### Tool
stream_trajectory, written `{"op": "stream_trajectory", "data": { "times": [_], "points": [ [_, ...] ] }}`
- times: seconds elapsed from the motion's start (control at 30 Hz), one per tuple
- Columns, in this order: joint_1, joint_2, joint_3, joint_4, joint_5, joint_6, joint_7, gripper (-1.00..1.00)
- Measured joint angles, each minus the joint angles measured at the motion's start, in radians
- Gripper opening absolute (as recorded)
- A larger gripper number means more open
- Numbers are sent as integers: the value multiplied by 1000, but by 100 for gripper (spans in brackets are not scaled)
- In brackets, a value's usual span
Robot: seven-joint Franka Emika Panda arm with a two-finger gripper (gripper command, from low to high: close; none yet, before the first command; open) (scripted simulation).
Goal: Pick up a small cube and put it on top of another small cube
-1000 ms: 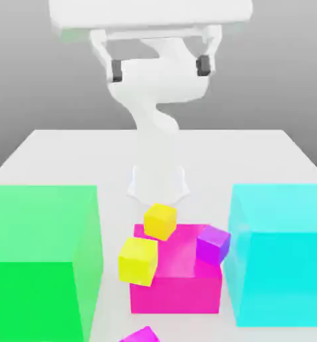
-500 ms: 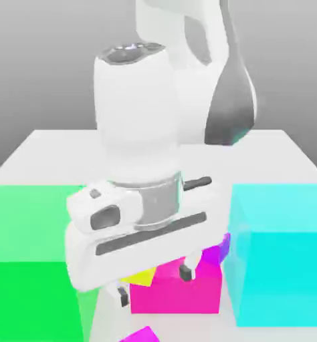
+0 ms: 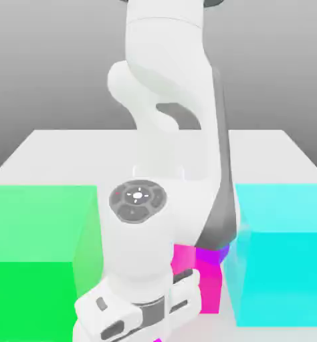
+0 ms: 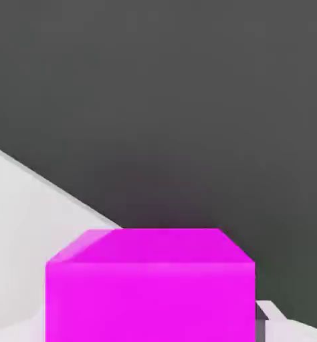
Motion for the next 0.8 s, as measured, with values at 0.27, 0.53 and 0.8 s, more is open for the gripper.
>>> {"op": "stream_trajectory", "data": {
  "times": [0.27, 0.53, 0.8],
  "points": [
    [44, -260, -4, -97, -61, -168, -39, -100],
    [113, -530, 56, -255, -102, -285, -207, -100],
    [169, -808, 98, -418, -176, -385, -358, -100]
  ]
}}
